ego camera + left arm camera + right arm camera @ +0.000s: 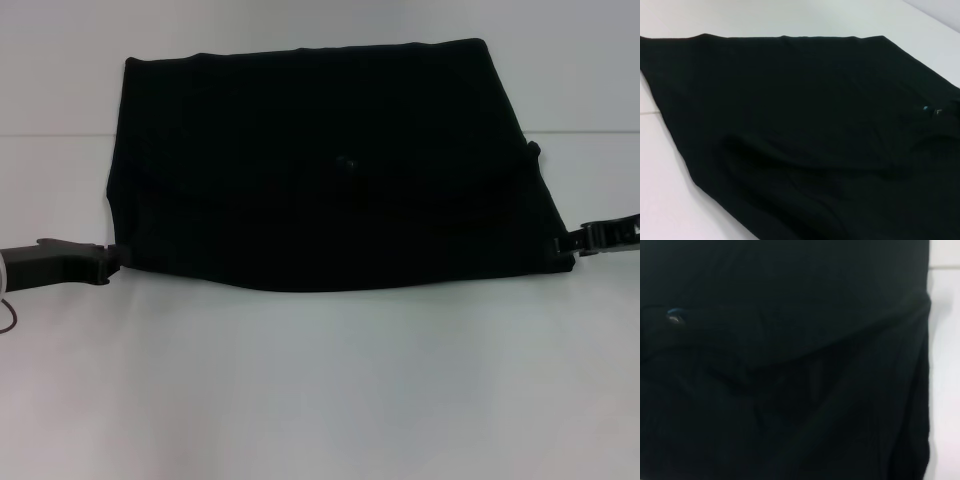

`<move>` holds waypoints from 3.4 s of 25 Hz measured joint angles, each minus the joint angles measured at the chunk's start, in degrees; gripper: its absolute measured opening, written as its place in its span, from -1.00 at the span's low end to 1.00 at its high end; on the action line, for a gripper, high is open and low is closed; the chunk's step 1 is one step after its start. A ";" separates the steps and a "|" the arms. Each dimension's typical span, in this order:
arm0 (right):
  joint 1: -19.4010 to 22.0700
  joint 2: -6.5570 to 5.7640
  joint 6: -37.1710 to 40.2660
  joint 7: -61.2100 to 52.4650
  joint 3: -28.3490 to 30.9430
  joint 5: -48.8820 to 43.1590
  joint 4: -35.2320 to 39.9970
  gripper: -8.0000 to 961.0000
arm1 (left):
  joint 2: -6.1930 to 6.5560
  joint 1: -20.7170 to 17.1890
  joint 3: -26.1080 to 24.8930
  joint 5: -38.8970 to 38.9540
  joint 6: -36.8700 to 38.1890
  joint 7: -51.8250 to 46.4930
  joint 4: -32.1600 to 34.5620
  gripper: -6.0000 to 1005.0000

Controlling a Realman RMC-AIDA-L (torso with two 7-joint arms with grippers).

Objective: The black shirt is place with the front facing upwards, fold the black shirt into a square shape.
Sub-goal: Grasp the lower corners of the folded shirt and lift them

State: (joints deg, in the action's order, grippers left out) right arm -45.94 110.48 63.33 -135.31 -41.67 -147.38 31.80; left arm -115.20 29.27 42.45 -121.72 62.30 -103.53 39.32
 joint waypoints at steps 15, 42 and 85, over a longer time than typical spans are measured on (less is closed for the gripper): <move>0.34 2.41 -1.95 1.38 -0.30 0.56 1.12 -0.51 | 0.12 0.00 -0.34 0.00 -0.01 -0.07 0.28 -0.99; 14.02 1.74 4.99 21.95 4.72 18.49 1.89 -0.90 | -0.20 -2.89 -9.60 0.55 11.32 -0.05 0.13 -0.99; 36.30 9.03 31.64 36.89 20.17 17.79 18.74 -0.80 | -0.25 -14.02 -16.82 -2.34 35.68 3.08 0.21 -0.99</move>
State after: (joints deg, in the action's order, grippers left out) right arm -9.64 119.51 94.97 -98.42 -21.49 -129.59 50.54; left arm -115.44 15.25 25.63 -124.06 97.98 -100.45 39.53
